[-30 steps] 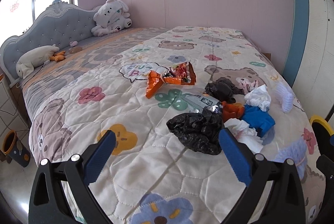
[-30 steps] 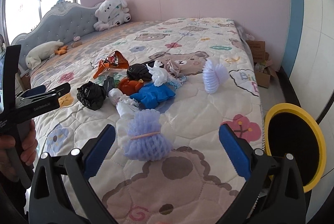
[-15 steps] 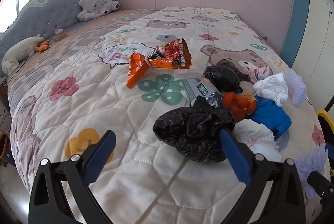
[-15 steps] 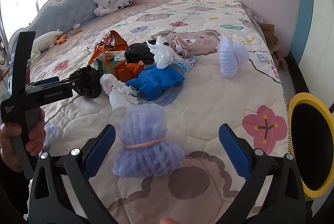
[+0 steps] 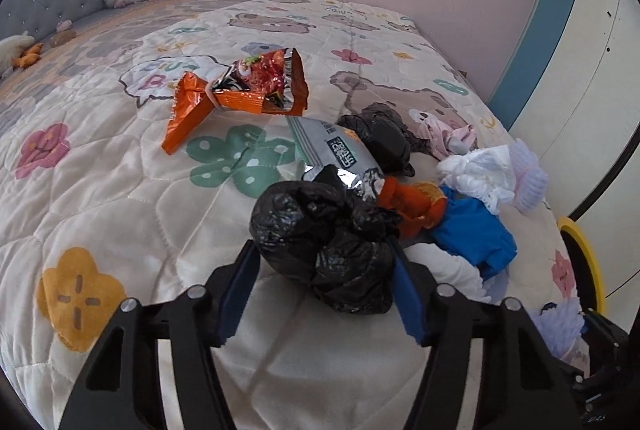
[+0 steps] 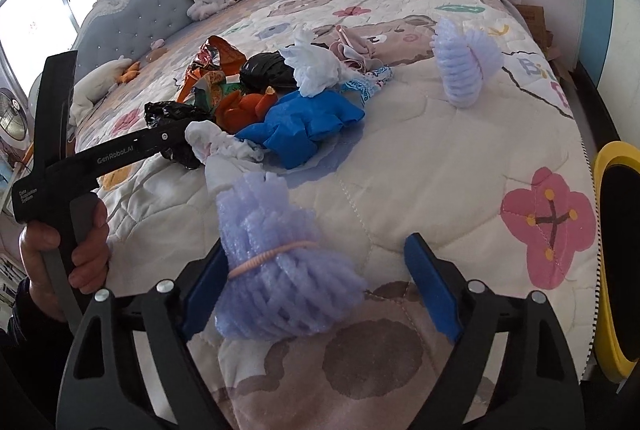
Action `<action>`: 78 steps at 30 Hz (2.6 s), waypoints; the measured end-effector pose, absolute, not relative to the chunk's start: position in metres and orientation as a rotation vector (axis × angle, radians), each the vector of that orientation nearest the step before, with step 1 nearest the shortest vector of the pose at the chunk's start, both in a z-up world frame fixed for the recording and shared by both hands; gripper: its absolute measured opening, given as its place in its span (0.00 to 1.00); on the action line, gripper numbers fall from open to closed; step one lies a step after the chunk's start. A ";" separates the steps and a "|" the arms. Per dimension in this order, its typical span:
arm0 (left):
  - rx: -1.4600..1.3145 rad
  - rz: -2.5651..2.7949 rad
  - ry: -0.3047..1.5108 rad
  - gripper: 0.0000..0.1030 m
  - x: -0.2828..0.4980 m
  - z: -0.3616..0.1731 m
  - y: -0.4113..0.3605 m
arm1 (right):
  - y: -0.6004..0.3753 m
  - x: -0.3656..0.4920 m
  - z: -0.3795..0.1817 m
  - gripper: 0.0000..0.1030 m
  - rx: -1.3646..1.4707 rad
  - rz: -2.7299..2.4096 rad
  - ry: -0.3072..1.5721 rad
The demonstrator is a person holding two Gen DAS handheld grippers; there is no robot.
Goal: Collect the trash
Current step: 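Close the left tool on the black bag and lift it toward the bin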
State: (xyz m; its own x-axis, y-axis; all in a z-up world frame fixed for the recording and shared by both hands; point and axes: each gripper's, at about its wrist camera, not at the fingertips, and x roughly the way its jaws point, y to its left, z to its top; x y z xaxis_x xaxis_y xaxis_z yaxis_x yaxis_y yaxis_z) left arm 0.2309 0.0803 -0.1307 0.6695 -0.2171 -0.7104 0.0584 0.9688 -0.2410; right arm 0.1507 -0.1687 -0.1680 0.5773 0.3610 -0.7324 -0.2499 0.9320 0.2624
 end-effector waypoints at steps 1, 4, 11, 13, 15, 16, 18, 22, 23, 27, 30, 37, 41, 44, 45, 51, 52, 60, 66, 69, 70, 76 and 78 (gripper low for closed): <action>-0.212 -0.163 0.820 0.50 0.231 -0.131 0.080 | -0.170 0.151 -0.168 0.69 0.143 0.368 0.887; -0.219 -0.166 0.799 0.45 0.230 -0.130 0.078 | -0.170 0.150 -0.169 0.52 0.152 0.387 0.891; -0.257 -0.179 0.745 0.42 0.217 -0.119 0.083 | -0.170 0.141 -0.163 0.49 0.165 0.449 0.860; -0.265 -0.183 0.722 0.42 0.209 -0.113 0.084 | -0.170 0.135 -0.157 0.49 0.167 0.465 0.831; -0.267 -0.180 0.701 0.42 0.200 -0.106 0.085 | -0.172 0.130 -0.150 0.49 0.169 0.473 0.797; -0.266 -0.177 0.693 0.42 0.196 -0.103 0.086 | -0.173 0.127 -0.147 0.49 0.168 0.471 0.780; -0.268 -0.179 0.685 0.42 0.190 -0.096 0.086 | -0.175 0.122 -0.138 0.49 0.159 0.458 0.744; -0.250 -0.173 0.655 0.42 0.176 -0.078 0.086 | -0.181 0.112 -0.122 0.49 0.159 0.436 0.682; -0.244 -0.169 0.647 0.42 0.172 -0.074 0.085 | -0.184 0.111 -0.118 0.49 0.165 0.432 0.673; -0.223 -0.168 0.618 0.42 0.159 -0.055 0.081 | -0.196 0.102 -0.101 0.49 0.180 0.401 0.629; -0.194 -0.175 0.594 0.42 0.150 -0.044 0.073 | -0.207 0.095 -0.086 0.49 0.191 0.376 0.593; -0.164 -0.212 0.554 0.42 0.140 -0.021 0.051 | -0.237 0.075 -0.052 0.49 0.192 0.309 0.504; -0.156 -0.242 0.537 0.42 0.138 -0.010 0.036 | -0.257 0.062 -0.035 0.49 0.187 0.268 0.457; -0.139 -0.268 0.524 0.42 0.137 -0.002 0.022 | -0.272 0.056 -0.024 0.49 0.188 0.232 0.430; -0.134 -0.275 0.524 0.42 0.138 0.001 0.016 | -0.277 0.055 -0.021 0.49 0.190 0.220 0.423; -0.107 -0.332 0.511 0.42 0.144 0.012 -0.018 | -0.307 0.046 -0.011 0.49 0.202 0.162 0.399; -0.103 -0.343 0.509 0.42 0.145 0.014 -0.024 | -0.313 0.044 -0.010 0.49 0.206 0.154 0.397; -0.071 -0.422 0.504 0.42 0.152 0.024 -0.073 | -0.352 0.038 -0.001 0.50 0.230 0.085 0.371; -0.041 -0.483 0.510 0.42 0.161 0.025 -0.110 | -0.385 0.037 0.004 0.50 0.243 0.018 0.356; -0.032 -0.516 0.517 0.42 0.164 0.024 -0.129 | -0.402 0.036 0.007 0.50 0.245 -0.017 0.349; -0.030 -0.528 0.520 0.42 0.165 0.024 -0.135 | -0.408 0.035 0.008 0.50 0.248 -0.027 0.347; -0.005 -0.596 0.543 0.42 0.171 0.017 -0.176 | -0.437 0.031 0.012 0.50 0.259 -0.084 0.333; 0.005 -0.617 0.553 0.42 0.173 0.013 -0.189 | -0.447 0.031 0.011 0.50 0.265 -0.096 0.335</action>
